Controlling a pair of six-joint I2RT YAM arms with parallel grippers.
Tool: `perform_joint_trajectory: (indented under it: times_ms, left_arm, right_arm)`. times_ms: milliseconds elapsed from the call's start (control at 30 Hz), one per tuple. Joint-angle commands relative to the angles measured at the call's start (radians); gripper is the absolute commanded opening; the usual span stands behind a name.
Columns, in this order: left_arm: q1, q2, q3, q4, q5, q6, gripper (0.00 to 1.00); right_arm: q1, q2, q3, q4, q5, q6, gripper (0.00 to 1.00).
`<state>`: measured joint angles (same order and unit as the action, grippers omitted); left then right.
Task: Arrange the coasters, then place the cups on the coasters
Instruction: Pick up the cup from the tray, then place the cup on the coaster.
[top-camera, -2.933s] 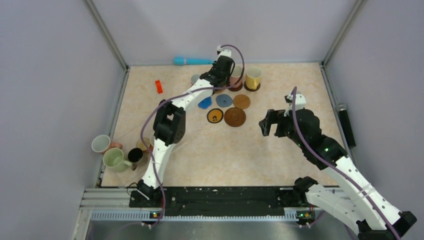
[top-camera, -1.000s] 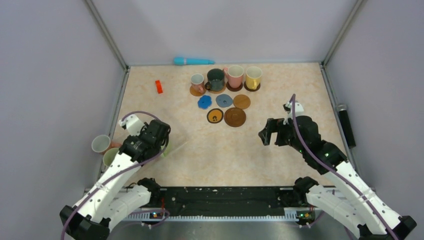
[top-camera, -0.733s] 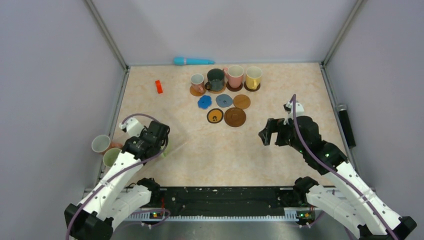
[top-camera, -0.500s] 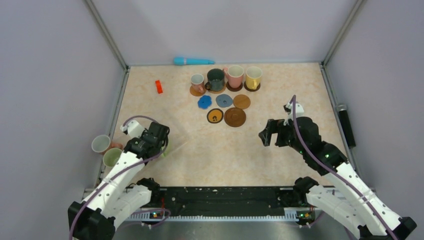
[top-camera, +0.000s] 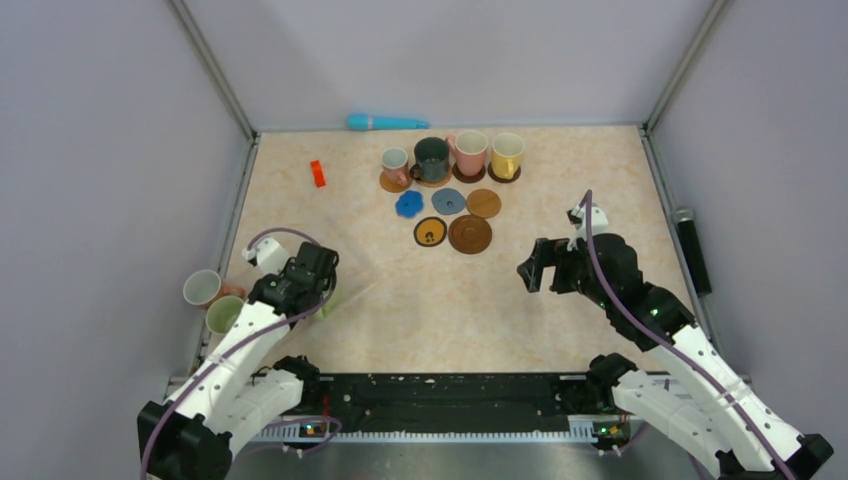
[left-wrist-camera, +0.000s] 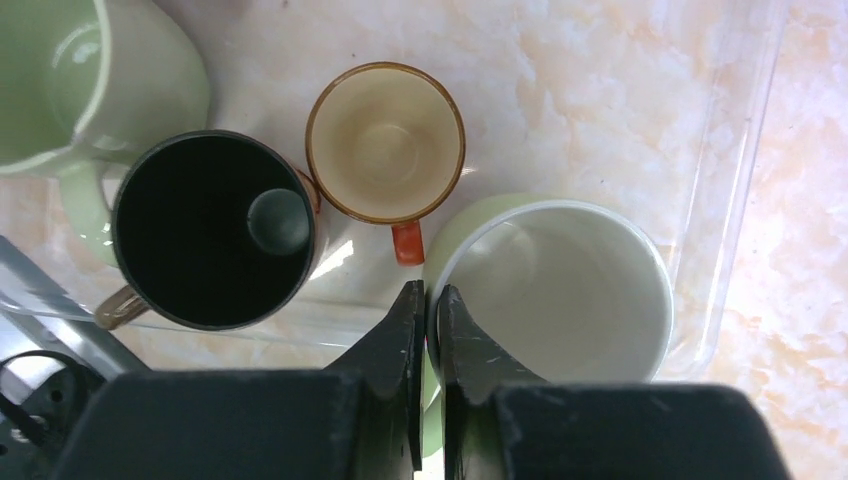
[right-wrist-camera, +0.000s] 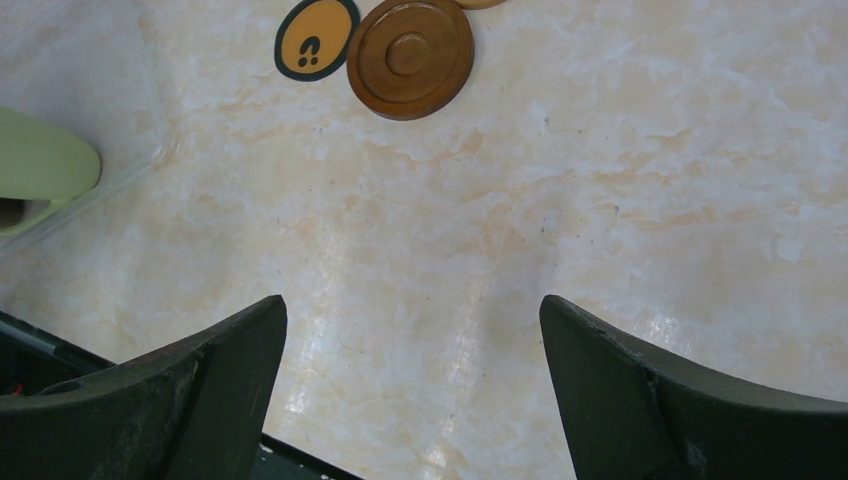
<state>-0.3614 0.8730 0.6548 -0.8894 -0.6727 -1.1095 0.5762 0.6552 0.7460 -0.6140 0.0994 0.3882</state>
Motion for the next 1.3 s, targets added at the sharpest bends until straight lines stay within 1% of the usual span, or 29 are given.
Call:
perform_joint_trajectory:
  times_ms: [0, 33, 133, 267, 467, 600, 767, 900, 1067, 1267]
  left_arm:
    - [0.005, -0.023, 0.081, 0.01, -0.029, 0.098, 0.02]
    - [0.004, -0.022, 0.089, 0.031, -0.021, 0.145, 0.0]
    - [0.005, -0.004, 0.132, 0.062, 0.0, 0.247, 0.0]
    - [0.004, 0.028, 0.194, 0.112, 0.079, 0.364, 0.0]
    - [0.002, 0.103, 0.264, 0.259, 0.269, 0.558, 0.0]
    - [-0.004, 0.182, 0.309, 0.371, 0.343, 0.638, 0.0]
    - [-0.01, 0.327, 0.402, 0.469, 0.374, 0.698, 0.0]
    - [-0.022, 0.442, 0.486, 0.522, 0.398, 0.713, 0.0]
    - [-0.036, 0.573, 0.55, 0.615, 0.443, 0.736, 0.0]
    - [-0.049, 0.749, 0.663, 0.671, 0.49, 0.758, 0.0]
  right_arm:
    - [0.01, -0.012, -0.01, 0.048, -0.012, 0.006, 0.96]
    - [0.01, -0.012, -0.011, 0.049, -0.011, 0.005, 0.96]
    - [0.01, -0.013, -0.011, 0.05, -0.015, 0.006, 0.96]
    - [0.01, -0.017, -0.014, 0.052, -0.015, 0.006, 0.96]
    - [0.01, -0.02, -0.017, 0.057, -0.018, 0.006, 0.96]
    - [0.01, -0.021, -0.017, 0.058, -0.022, 0.006, 0.96]
    - [0.01, -0.022, -0.019, 0.059, -0.027, 0.005, 0.96]
    - [0.009, -0.021, -0.02, 0.062, -0.026, 0.005, 0.96]
    - [0.01, -0.018, -0.02, 0.063, -0.028, 0.004, 0.96]
    - [0.01, -0.015, -0.02, 0.062, -0.03, 0.004, 0.96]
